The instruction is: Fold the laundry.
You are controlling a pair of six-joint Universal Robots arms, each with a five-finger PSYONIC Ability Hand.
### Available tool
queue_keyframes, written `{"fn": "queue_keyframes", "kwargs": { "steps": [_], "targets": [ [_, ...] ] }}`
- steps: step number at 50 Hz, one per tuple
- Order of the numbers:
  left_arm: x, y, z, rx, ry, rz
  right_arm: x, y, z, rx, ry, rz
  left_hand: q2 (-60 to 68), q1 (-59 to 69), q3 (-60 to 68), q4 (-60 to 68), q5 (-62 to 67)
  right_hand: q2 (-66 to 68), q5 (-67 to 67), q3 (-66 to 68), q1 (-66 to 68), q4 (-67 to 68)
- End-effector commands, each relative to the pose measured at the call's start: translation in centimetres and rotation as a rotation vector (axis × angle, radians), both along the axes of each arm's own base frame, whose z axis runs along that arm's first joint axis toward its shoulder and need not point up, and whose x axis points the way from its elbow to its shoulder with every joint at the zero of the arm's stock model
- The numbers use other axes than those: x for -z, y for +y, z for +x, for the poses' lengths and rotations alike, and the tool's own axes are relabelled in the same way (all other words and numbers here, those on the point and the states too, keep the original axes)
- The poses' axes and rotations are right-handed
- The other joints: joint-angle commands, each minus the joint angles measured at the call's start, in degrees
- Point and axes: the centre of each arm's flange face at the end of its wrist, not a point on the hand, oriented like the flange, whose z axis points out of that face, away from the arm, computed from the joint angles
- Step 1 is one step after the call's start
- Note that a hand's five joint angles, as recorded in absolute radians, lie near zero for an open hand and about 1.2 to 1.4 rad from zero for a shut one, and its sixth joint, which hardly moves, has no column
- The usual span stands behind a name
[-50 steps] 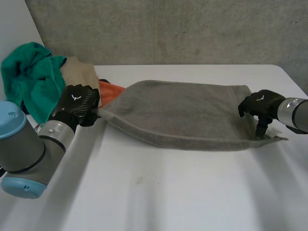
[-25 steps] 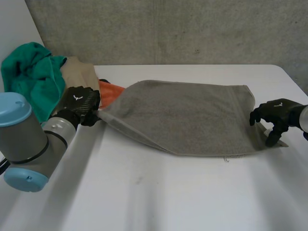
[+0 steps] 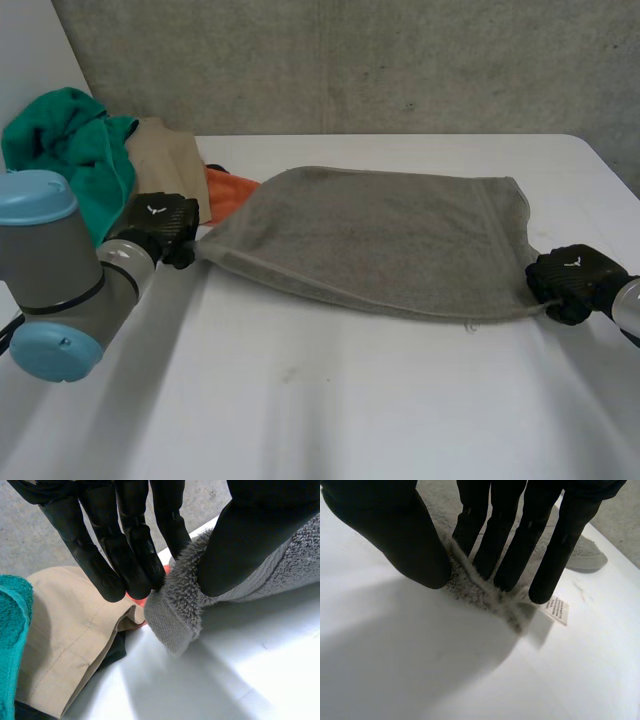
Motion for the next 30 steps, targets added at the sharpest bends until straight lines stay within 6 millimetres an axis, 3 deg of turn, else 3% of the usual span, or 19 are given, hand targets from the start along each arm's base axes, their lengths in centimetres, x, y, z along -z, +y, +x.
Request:
{"fn": "queue_keyframes", "kwargs": {
  "steps": [1, 5, 9, 13, 17, 19, 23, 26, 30],
  "targets": [
    [-0.6, 1.6, 0.4, 0.003, -0.013, 0.05, -0.4, -0.4, -0.8, 0.055, -0.016, -0.057, 11.3, 13.1, 11.7, 11.4, 14.1, 13.4, 14.1, 14.1, 14.7, 13.9],
    [-0.7, 3.9, 1.4, 0.006, -0.045, 0.136, -3.2, 0.4, -1.7, 0.087, -0.009, -0.089, 11.3, 13.1, 11.7, 11.4, 14.1, 13.4, 14.1, 14.1, 14.7, 13.9],
    [-1.3, 8.1, 2.7, 0.05, -0.124, 0.24, -5.2, 2.4, -3.2, 0.12, 0.011, 0.019, 11.3, 13.1, 11.7, 11.4, 14.1, 13.4, 14.1, 14.1, 14.7, 13.9],
    [-1.3, 11.3, 3.8, 0.12, -0.223, 0.338, -5.5, 4.5, -4.0, 0.063, 0.138, 0.188, 11.3, 13.1, 11.7, 11.4, 14.1, 13.4, 14.1, 14.1, 14.7, 13.9],
    [-0.9, 13.0, 4.3, 0.189, -0.302, 0.42, -5.9, 6.8, -4.9, -0.069, 0.292, 0.407, 11.3, 13.1, 11.7, 11.4, 14.1, 13.4, 14.1, 14.1, 14.7, 13.9],
    [-0.8, 13.2, 4.4, 0.21, -0.326, 0.438, -6.1, 7.0, -4.9, -0.099, 0.318, 0.448, 11.3, 13.1, 11.7, 11.4, 14.1, 13.4, 14.1, 14.1, 14.7, 13.9],
    [-1.5, 11.2, 3.7, 0.226, -0.339, 0.355, -6.1, 5.4, -3.4, -0.071, 0.316, 0.409, 11.3, 13.1, 11.7, 11.4, 14.1, 13.4, 14.1, 14.1, 14.7, 13.9],
    [-2.7, 7.9, 2.5, 0.211, -0.333, 0.219, -7.0, 3.5, -2.6, -0.017, 0.279, 0.314, 11.3, 13.1, 11.7, 11.4, 14.1, 13.4, 14.1, 14.1, 14.7, 13.9],
    [-6.1, 3.4, 0.7, 0.167, -0.31, -0.018, -9.8, 0.3, -0.7, 0.027, 0.217, 0.092, 11.3, 13.1, 11.7, 11.4, 14.1, 13.4, 14.1, 14.1, 14.7, 13.9]
  ]
}}
